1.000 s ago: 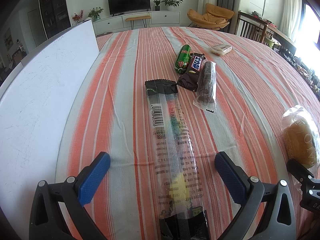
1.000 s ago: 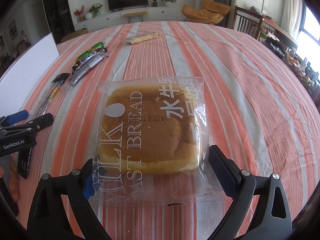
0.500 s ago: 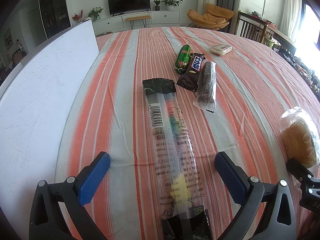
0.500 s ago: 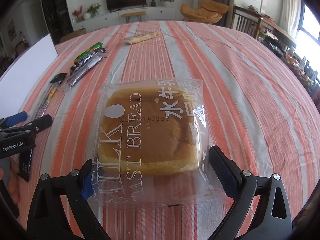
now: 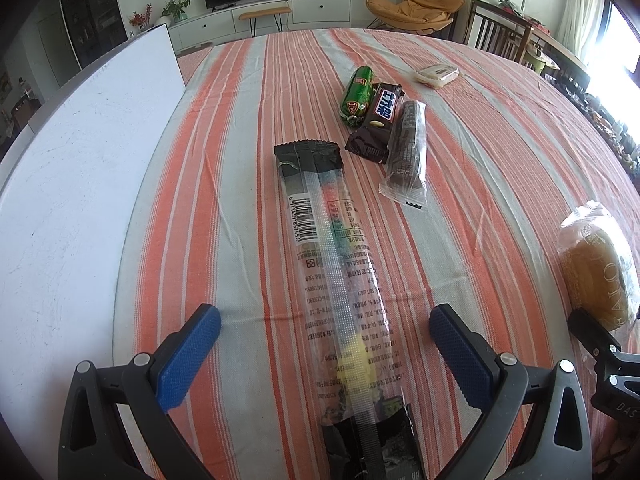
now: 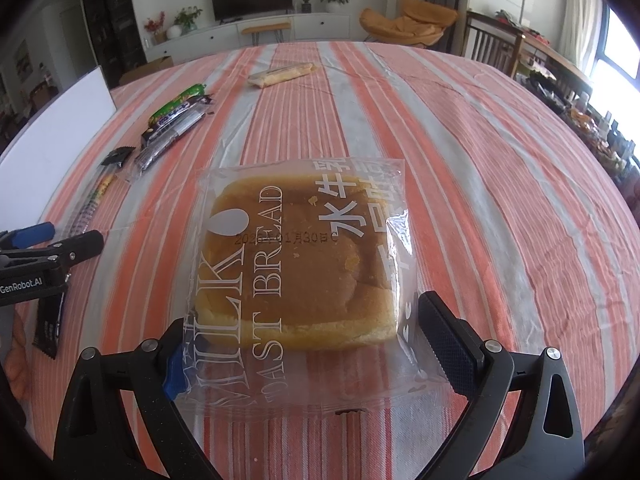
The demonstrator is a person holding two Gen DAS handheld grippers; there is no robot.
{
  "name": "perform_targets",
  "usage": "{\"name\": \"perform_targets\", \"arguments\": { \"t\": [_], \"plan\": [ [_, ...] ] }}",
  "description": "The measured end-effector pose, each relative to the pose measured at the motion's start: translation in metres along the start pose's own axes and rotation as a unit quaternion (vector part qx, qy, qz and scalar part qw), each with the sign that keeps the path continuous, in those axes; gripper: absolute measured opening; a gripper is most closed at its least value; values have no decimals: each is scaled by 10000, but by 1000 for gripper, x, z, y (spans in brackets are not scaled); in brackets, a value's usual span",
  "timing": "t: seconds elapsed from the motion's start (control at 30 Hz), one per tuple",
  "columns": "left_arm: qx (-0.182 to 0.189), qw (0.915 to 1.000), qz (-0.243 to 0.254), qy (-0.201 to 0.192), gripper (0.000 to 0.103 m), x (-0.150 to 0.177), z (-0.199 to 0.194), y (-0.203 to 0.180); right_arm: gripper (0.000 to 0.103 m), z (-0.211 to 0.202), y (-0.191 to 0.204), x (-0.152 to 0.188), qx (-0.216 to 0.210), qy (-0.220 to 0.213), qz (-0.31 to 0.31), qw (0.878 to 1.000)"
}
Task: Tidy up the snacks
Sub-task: 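Lift the bread packet with right gripper while left holds stick packet, then carry both snacks over the white box and open both grippers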
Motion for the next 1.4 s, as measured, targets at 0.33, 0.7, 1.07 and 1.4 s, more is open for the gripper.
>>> {"name": "perform_targets", "arguments": {
  "t": [0.33,0.7,1.07,1.4],
  "plan": [
    [313,9989,328,-130,12,5,-22,-10,76,-13,-10,-11,-421,350,284,9981],
    [1591,9822,-368,-924,11,33,-123,-6,75,-68,-15,-10,-995,-79,1020,9898],
    [2105,9446,-1218,-2205,11,18,-274,79,75,-156,58,-59,-1597,-910,282,9826],
    [212,9426,-2195,-2509,13,54,-302,254,78,-231,255,-97,-3349,-877,-1108,9316]
  ]
}}
Point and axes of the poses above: each gripper's, at about its wrist camera, not at the fingertips, and z roughly the way its jaws point, y to its left, x to its underside, the point moved 6 cm from there along z, roughly the way its jaws point, and after that the axes turned 3 degrees about x, right-handed, at the moved point
